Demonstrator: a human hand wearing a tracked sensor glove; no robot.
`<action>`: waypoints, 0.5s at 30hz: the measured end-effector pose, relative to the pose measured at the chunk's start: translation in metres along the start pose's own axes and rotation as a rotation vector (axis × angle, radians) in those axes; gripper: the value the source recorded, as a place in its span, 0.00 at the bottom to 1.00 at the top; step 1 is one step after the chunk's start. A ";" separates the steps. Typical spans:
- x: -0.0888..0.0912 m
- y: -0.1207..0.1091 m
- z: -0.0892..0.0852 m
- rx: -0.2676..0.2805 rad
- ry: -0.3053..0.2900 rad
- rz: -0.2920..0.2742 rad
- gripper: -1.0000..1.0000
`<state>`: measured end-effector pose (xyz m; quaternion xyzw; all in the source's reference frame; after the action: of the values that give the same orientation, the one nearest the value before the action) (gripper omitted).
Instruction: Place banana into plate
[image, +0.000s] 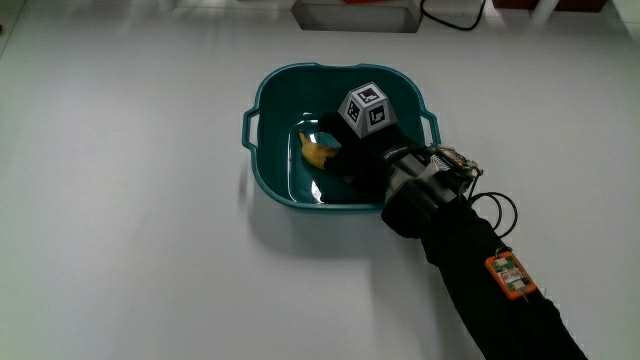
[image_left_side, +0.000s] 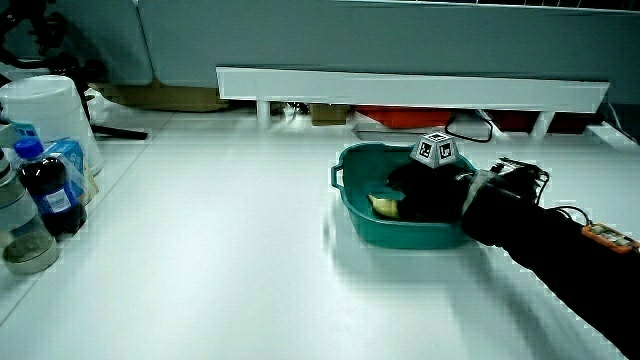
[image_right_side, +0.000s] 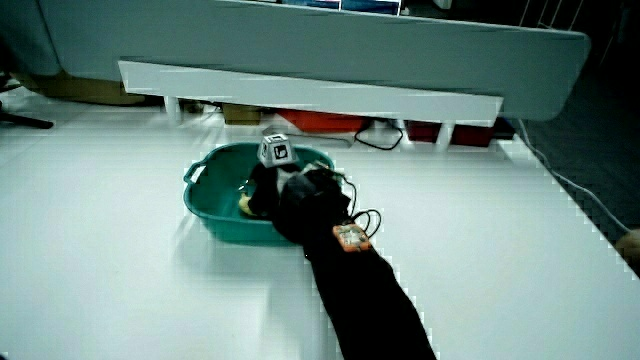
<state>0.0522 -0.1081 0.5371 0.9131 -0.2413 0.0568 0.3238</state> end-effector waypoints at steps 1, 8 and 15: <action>0.000 0.001 0.000 -0.022 -0.004 -0.009 0.00; 0.000 0.001 -0.003 -0.067 -0.038 -0.015 0.00; 0.011 -0.013 0.010 -0.036 -0.052 -0.009 0.00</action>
<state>0.0679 -0.1101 0.5246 0.9094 -0.2464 0.0272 0.3340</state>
